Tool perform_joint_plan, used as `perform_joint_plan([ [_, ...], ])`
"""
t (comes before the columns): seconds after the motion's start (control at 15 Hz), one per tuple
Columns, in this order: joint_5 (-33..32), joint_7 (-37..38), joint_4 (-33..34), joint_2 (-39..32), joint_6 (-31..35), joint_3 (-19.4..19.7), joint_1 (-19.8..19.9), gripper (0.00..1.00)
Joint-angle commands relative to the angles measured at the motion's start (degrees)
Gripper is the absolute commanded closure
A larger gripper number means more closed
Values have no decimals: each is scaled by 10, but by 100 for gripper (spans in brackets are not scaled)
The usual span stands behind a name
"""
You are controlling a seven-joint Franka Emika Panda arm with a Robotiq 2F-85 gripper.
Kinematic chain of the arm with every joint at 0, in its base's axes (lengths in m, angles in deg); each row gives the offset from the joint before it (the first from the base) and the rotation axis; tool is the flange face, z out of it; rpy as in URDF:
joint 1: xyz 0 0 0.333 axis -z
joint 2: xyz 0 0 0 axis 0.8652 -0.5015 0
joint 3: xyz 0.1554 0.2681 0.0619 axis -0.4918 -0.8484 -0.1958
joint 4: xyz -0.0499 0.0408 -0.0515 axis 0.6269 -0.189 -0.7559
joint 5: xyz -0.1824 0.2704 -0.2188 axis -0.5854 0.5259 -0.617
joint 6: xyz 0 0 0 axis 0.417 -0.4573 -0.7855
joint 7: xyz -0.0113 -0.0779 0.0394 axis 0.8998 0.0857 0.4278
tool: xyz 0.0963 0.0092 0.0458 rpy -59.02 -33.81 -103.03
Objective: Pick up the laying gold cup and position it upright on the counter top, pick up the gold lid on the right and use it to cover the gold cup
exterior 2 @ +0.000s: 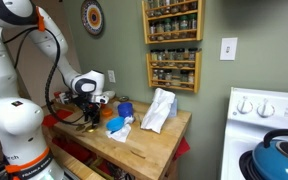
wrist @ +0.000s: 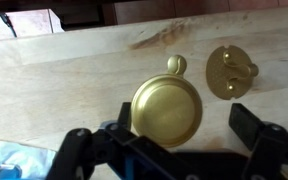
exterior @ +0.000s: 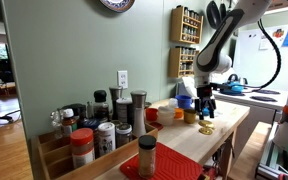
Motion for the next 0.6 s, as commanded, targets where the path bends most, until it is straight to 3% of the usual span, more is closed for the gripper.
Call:
perform_joint_plan([
  [0.0,-41,51,1,-22,36,-8,-5,0],
  [0.53,-122,133,-1,-44,73,-5,-5,0],
])
